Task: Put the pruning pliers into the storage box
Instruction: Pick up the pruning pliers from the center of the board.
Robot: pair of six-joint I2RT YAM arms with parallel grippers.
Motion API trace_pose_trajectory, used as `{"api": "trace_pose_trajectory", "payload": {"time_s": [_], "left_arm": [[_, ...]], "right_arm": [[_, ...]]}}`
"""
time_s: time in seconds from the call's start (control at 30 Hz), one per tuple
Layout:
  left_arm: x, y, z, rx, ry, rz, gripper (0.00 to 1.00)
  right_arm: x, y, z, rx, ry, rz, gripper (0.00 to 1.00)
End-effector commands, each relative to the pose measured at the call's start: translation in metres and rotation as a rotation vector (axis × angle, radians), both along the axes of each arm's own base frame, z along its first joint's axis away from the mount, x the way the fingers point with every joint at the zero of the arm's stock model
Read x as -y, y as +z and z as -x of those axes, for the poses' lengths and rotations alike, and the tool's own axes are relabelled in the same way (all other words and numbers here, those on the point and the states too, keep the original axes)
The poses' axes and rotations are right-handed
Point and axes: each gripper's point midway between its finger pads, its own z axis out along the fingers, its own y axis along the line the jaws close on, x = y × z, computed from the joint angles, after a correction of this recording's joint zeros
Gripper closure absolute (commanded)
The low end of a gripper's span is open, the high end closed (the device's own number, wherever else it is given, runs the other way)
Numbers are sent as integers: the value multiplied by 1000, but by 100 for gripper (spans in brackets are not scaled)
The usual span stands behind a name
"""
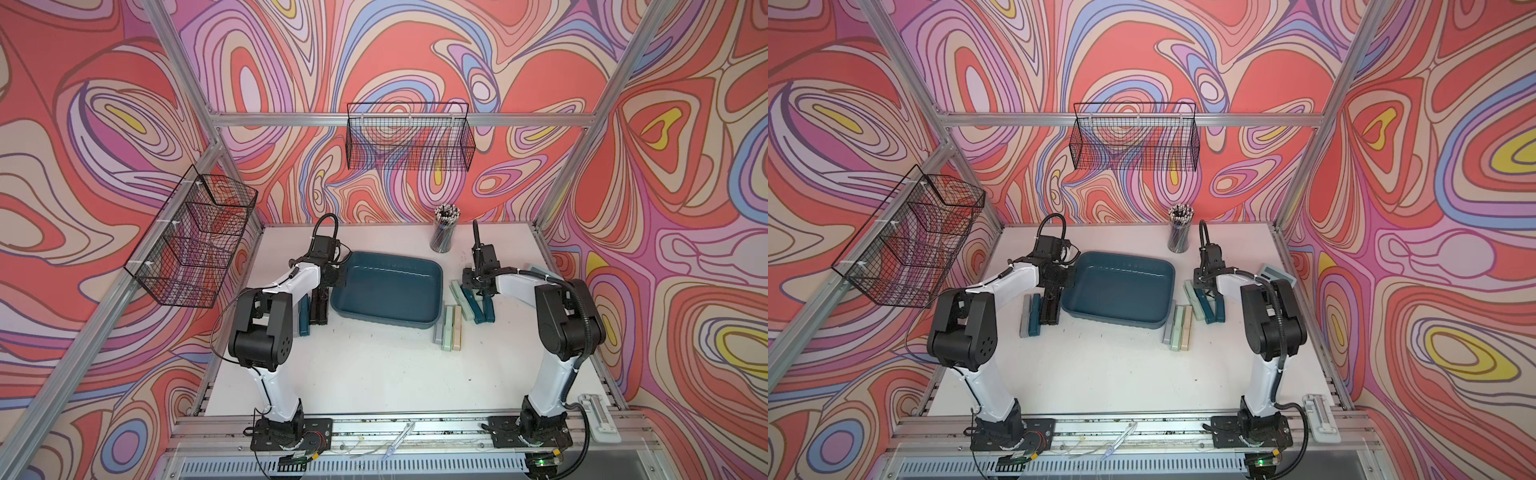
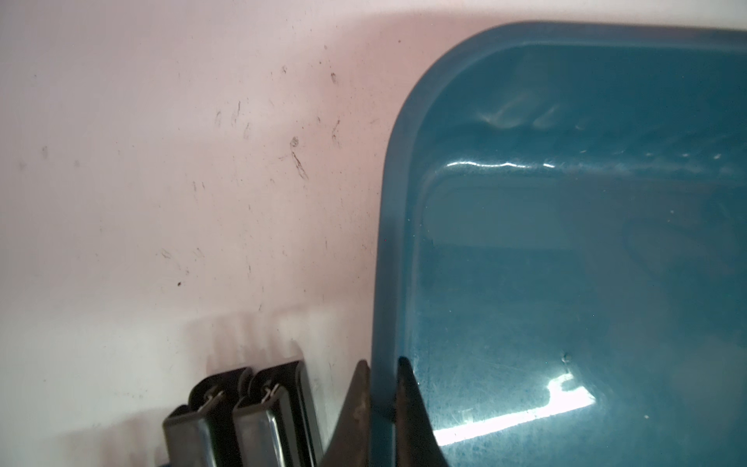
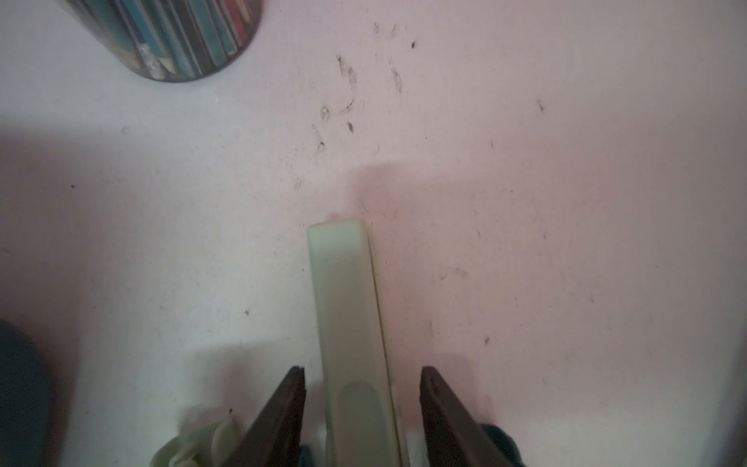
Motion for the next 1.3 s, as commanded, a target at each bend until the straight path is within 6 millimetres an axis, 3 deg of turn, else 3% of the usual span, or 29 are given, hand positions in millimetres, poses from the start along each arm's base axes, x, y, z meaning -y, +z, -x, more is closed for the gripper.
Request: {"api": "trace_pose_trajectory", "payload": {"time_s": [0.0, 0.27, 0.47, 0.6, 0.83, 1.0, 1.17, 1.27], "left_arm": [[-4, -18, 30, -109, 38, -29, 93], [-2, -22, 39, -131, 56, -12, 91], [2, -26, 47, -162, 74, 19, 91], [3, -27, 50, -169, 87, 37, 90], [6, -30, 60, -180, 106, 72, 89], [8, -32, 62, -187, 112, 88, 88], [10, -29, 63, -174, 114, 101, 88], [12, -27, 62, -163, 108, 112, 87]], "right_arm": [[0, -13, 1, -37, -6, 11, 55], [1, -23, -3, -67, -11, 25, 68], [2, -15, -5, -48, -15, 26, 78], [0, 7, -9, -11, -19, 8, 84], [-13, 75, -10, 119, -34, -15, 86], [-60, 99, -3, 153, 1, -59, 86], [-140, 127, 8, 216, 52, -158, 86], [-194, 129, 17, 229, 73, -245, 86]]}}
